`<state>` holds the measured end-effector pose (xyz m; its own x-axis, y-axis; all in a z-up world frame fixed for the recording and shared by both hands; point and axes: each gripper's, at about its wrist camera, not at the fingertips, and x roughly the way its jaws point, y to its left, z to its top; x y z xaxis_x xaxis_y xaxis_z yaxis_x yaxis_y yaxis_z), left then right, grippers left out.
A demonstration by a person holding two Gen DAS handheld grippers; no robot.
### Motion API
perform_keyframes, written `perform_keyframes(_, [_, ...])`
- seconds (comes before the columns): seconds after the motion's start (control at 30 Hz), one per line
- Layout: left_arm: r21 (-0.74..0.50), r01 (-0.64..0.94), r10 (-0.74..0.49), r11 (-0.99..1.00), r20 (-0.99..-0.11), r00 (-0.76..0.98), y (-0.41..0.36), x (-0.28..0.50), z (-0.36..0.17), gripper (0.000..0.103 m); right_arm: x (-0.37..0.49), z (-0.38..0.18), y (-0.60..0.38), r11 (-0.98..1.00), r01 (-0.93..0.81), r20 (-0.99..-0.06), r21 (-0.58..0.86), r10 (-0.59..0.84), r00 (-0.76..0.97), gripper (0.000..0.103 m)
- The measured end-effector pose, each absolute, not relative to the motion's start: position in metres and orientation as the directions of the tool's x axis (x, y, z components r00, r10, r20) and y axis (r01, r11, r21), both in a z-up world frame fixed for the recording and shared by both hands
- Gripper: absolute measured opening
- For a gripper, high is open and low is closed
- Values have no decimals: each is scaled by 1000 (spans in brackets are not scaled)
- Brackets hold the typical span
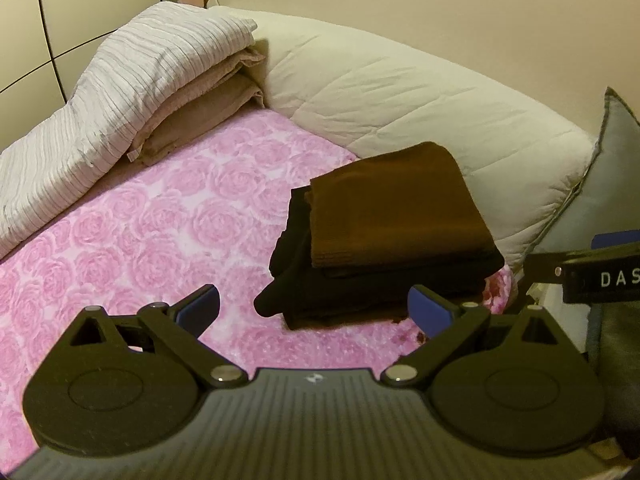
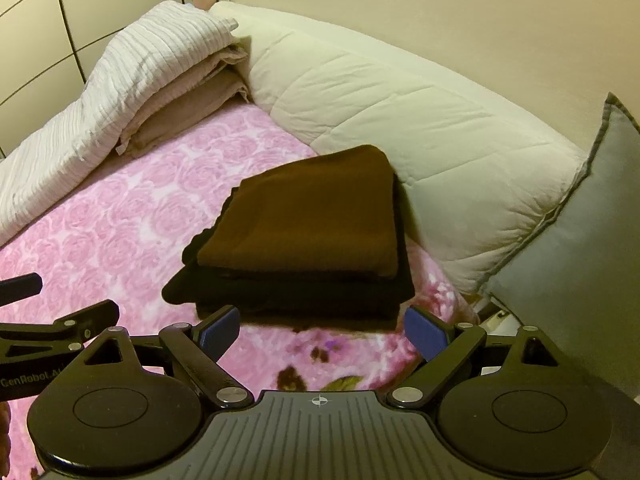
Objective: Fold clothes
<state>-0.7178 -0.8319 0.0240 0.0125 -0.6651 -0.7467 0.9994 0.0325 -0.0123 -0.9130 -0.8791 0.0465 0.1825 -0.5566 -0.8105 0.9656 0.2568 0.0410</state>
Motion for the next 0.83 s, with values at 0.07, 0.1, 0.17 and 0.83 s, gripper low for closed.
perform_keyframes(0.07, [-8,1000,-658,28,-753,13,-836,-721,22,99,-917,44,-884,255,966,-814,48,-551,186,92])
perform_keyframes(0.1, [-7,1000,-653,28,-757,13,-838,-723,21,99,-919,42,-887,254,966,-815,51,-548,187,92])
perform_keyframes(0.17, [-5,1000,-643,25,-766,13,-842,-725,18,99,-923,39,-890,251,966,-819,57,-542,189,92])
perform_keyframes(0.83, [-30,999,-623,29,-782,-5,-860,-738,7,99,-934,32,-905,256,965,-833,47,-524,180,92])
